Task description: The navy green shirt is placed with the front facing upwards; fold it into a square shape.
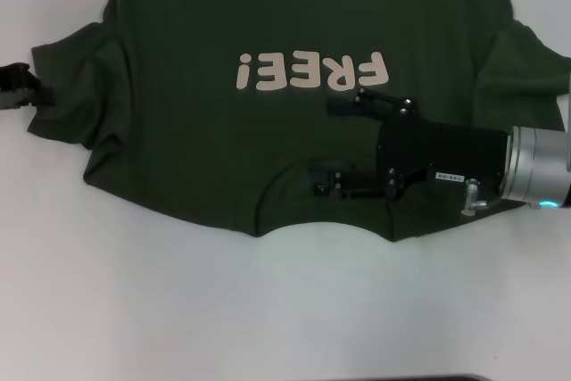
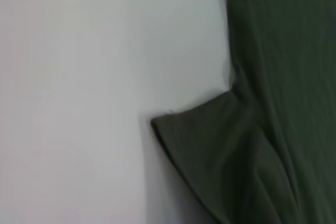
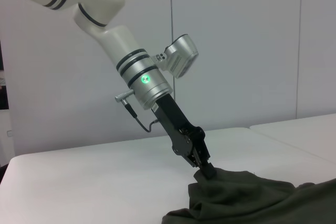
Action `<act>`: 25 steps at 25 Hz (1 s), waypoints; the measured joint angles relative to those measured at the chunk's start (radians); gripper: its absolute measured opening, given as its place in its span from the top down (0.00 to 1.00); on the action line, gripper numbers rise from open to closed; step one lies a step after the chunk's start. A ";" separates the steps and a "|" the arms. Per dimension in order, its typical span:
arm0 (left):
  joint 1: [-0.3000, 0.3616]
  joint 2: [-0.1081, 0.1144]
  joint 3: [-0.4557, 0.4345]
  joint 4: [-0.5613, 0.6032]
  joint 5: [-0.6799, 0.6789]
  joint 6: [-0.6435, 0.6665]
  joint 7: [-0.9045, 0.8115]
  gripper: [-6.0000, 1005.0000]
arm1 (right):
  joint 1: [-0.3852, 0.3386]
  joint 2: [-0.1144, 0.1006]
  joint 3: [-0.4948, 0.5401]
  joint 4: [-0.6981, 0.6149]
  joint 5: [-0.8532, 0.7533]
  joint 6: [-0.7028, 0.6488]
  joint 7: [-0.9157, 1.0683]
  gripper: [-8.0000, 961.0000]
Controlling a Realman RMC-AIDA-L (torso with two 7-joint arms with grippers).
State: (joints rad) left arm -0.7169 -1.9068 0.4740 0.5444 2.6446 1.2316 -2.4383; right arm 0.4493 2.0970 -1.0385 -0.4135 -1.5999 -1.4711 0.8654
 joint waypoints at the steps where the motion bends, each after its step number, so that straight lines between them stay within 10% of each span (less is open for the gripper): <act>1: -0.001 0.000 0.000 0.001 0.000 0.003 0.001 0.99 | 0.000 0.000 0.000 0.000 0.000 0.000 0.000 0.04; 25: -0.002 -0.011 -0.009 0.144 -0.157 0.218 0.042 0.99 | 0.004 0.000 0.001 -0.001 0.000 0.007 0.000 0.04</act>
State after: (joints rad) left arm -0.7190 -1.9177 0.4648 0.6881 2.4873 1.4498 -2.3960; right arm 0.4529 2.0969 -1.0370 -0.4142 -1.5999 -1.4642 0.8651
